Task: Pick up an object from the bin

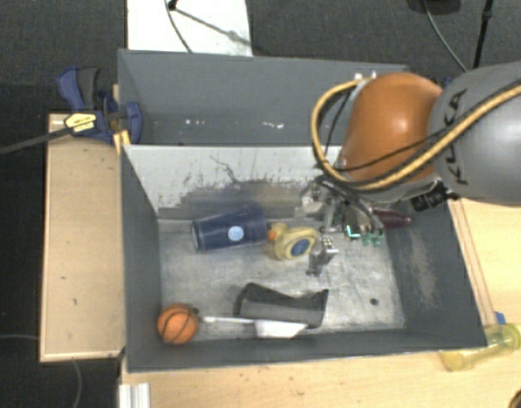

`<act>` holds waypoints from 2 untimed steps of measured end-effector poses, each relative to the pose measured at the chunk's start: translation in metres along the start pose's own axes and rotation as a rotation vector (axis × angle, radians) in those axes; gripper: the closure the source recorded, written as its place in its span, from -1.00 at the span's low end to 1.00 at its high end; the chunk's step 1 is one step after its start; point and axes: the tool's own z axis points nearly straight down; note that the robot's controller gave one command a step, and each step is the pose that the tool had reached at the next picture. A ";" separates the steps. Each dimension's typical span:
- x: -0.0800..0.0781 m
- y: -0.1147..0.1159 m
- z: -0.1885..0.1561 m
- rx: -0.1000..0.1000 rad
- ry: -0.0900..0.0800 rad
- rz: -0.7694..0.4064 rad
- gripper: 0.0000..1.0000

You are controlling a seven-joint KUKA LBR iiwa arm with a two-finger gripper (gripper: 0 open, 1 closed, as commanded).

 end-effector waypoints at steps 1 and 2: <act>-0.002 0.000 -0.004 0.000 -0.008 0.001 -1.00; -0.041 0.005 0.093 -0.006 -0.013 0.083 1.00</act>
Offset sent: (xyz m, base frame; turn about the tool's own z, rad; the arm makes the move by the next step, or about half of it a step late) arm 0.0331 0.0033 -0.1093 0.0872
